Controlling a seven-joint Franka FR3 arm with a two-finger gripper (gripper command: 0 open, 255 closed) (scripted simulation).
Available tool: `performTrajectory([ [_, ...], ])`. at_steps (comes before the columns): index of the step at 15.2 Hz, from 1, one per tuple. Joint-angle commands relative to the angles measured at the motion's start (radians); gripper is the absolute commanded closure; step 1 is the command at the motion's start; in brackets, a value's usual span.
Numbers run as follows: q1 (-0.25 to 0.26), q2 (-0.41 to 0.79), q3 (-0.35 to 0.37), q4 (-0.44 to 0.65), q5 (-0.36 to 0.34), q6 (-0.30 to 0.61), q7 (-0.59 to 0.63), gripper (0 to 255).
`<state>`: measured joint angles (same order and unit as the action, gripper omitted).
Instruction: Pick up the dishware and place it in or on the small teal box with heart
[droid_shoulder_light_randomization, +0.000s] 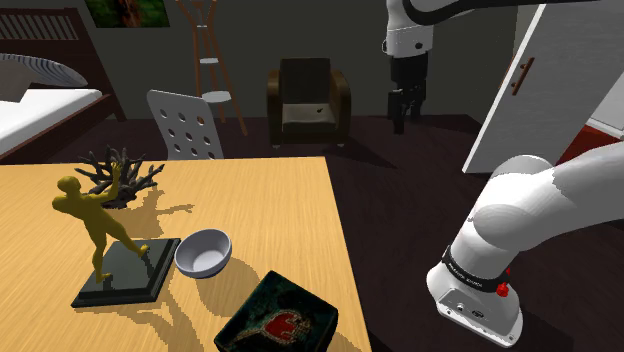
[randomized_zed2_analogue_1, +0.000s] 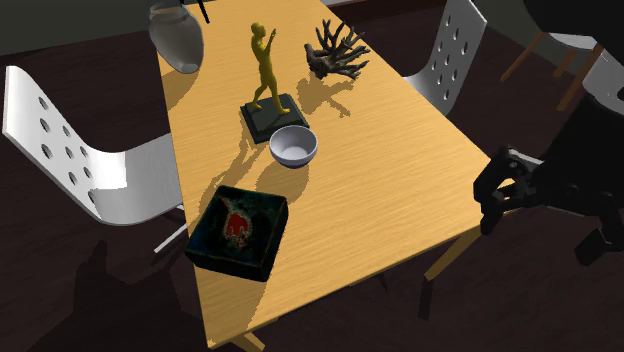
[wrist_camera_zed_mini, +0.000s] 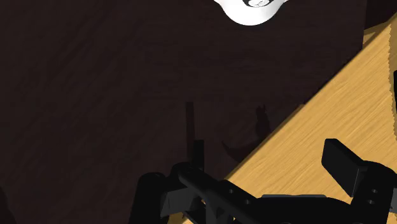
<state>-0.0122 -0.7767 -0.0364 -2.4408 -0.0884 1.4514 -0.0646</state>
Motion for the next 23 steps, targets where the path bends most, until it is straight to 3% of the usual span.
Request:
performTrajectory([
  [1,0.000,0.000,0.000,0.000,0.000,0.000,0.000,0],
  [12,0.079,0.288,0.137,0.022,0.129,0.265,0.158,0],
  [23,0.138,0.659,0.251,0.196,0.165,0.472,0.302,0],
])
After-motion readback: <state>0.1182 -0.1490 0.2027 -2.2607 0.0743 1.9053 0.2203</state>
